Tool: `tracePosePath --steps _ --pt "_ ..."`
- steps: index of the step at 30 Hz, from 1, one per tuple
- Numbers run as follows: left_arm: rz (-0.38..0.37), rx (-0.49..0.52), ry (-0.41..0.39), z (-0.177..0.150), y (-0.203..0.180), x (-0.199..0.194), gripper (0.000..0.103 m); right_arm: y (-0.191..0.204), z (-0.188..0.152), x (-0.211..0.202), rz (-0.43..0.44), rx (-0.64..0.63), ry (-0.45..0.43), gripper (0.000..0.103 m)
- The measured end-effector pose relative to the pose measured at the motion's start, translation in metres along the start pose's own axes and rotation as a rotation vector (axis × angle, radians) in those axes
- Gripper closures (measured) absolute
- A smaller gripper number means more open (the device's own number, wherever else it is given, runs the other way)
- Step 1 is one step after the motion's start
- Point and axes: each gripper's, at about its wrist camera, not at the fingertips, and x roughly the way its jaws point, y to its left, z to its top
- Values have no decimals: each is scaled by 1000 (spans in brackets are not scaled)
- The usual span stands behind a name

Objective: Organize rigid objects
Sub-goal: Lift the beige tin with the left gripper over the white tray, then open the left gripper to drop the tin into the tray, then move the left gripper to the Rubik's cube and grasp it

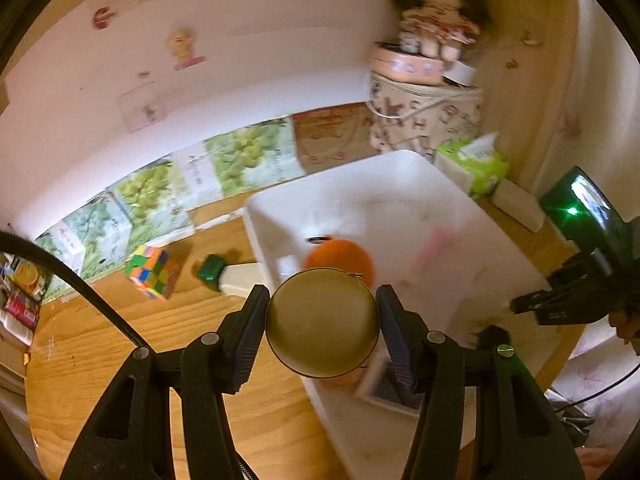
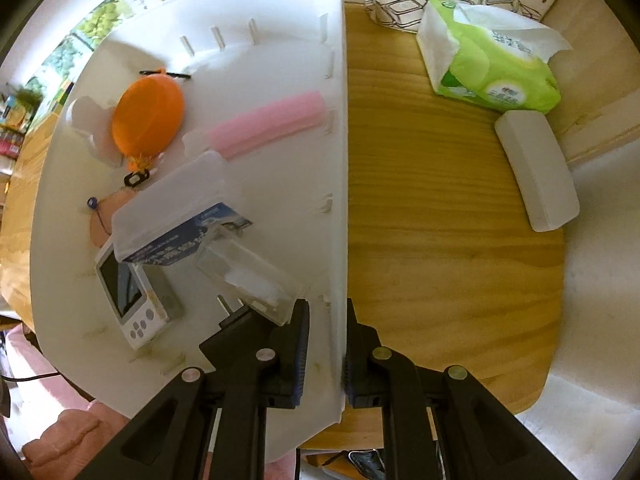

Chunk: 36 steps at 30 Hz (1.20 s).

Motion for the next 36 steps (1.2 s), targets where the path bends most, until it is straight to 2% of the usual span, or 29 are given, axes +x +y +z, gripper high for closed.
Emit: tracePosePath --steps 6,11,17,19,21,22,26,36 --pt "-29 37 2 -2 -39 6 44 -1 -4 6 22 -53 12 88" --pt "-53 40 35 -5 -64 14 44 -3 -15 15 29 -105 25 88" --pt "-43 40 75 -8 -82 20 44 -1 -19 16 32 -151 26 88" --pt "-36 30 81 -7 -83 21 40 4 -21 17 31 -162 29 88" --pt "-30 17 79 -5 -82 20 27 5 -21 22 32 -168 33 88" --pt "-28 10 75 -4 -81 20 25 6 -21 22 32 -172 36 88" --pt "-15 -6 81 -2 -75 18 21 11 -27 28 33 -179 48 88" --pt "11 -7 99 -1 -46 15 21 15 -23 48 18 -161 76 88"
